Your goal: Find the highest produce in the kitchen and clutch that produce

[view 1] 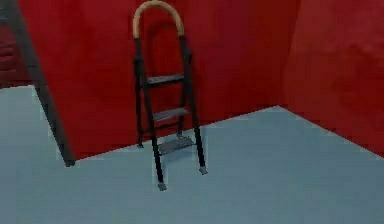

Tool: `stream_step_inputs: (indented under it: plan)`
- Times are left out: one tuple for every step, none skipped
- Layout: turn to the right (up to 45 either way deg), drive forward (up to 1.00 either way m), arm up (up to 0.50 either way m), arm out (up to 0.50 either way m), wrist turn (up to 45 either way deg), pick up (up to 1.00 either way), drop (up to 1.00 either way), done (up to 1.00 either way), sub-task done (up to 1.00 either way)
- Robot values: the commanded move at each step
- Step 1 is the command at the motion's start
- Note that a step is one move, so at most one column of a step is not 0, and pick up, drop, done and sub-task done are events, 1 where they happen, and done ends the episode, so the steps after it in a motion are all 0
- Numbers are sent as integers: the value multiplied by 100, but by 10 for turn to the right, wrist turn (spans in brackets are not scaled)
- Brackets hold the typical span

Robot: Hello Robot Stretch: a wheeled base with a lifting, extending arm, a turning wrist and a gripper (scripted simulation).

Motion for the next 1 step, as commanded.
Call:
stream_step_inputs:
  plan:
    - [450, 0, 0, 0, 0, 0, 0, 0, 0]
